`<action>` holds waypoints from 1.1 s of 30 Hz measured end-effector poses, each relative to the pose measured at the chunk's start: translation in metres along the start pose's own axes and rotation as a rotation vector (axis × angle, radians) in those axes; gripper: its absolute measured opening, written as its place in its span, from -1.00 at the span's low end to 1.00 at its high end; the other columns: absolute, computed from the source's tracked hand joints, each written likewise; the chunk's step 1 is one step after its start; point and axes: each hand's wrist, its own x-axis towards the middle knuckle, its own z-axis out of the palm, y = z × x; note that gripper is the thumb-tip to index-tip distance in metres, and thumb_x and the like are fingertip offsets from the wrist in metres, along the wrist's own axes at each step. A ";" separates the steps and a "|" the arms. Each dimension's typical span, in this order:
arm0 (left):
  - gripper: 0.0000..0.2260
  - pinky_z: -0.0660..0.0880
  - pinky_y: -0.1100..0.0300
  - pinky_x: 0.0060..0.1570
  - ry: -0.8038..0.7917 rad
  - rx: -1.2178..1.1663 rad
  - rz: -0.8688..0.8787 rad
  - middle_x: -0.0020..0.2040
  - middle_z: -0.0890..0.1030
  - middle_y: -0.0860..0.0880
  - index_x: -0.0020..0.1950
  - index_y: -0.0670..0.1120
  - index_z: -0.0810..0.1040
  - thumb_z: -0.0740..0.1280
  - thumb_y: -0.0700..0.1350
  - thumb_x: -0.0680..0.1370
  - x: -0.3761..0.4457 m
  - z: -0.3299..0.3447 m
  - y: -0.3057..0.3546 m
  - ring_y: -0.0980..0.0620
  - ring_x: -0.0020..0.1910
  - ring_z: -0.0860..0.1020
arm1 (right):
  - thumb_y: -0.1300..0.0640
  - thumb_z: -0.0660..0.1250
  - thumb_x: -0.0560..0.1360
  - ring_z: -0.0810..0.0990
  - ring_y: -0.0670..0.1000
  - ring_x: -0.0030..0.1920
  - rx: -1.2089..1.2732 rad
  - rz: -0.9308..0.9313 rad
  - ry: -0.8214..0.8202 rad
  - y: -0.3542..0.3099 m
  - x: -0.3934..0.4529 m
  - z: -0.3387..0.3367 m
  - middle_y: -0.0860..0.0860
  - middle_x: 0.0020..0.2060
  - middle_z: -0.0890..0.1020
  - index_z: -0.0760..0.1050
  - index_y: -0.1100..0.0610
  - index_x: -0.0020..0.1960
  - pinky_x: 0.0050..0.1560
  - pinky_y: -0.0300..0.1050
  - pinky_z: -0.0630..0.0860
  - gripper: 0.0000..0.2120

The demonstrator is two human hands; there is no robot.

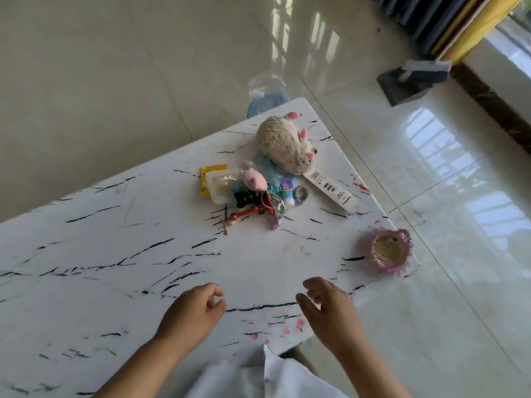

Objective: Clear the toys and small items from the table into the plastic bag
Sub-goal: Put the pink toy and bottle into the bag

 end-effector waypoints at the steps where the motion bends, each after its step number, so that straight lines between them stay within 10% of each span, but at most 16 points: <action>1: -0.83 0.47 0.24 -0.06 0.001 0.009 0.012 -0.13 0.56 0.15 0.08 0.06 0.54 0.30 0.03 0.51 0.013 0.001 0.008 0.15 -0.13 0.53 | 0.03 0.32 0.47 0.49 -0.11 -0.08 -0.009 -0.007 -0.004 0.000 0.013 -0.001 -0.07 -0.07 0.58 0.51 0.06 0.09 -0.11 -0.24 0.39 -0.78; 20: -0.23 0.14 -0.10 0.38 0.460 0.244 0.094 0.51 0.11 -0.14 0.49 0.13 0.15 0.46 -0.01 0.36 0.276 0.014 0.098 -0.17 0.48 0.11 | 0.04 0.36 0.44 0.52 0.07 0.04 -0.018 -0.200 -0.001 0.008 0.239 0.034 0.05 0.02 0.59 0.53 0.09 0.10 -0.09 -0.15 0.42 -0.74; 25: -0.55 0.44 0.07 0.00 0.369 0.182 0.101 0.30 0.36 -0.02 0.21 0.11 0.45 0.42 -0.11 0.34 0.302 0.015 0.095 -0.19 0.11 0.50 | 0.09 0.33 0.45 0.44 0.12 0.11 -0.031 -0.240 0.073 0.012 0.281 0.047 0.08 0.06 0.54 0.50 0.11 0.13 0.01 -0.10 0.34 -0.73; 33: -0.60 0.49 0.09 -0.16 0.600 -0.039 0.144 0.13 0.40 0.01 0.06 0.03 0.50 0.44 -0.21 0.28 0.279 0.019 0.060 -0.10 -0.03 0.51 | 0.11 0.29 0.47 0.33 0.19 0.27 -0.152 -0.316 0.064 -0.019 0.344 0.068 0.12 0.30 0.38 0.29 0.04 0.39 0.25 0.04 0.33 -0.50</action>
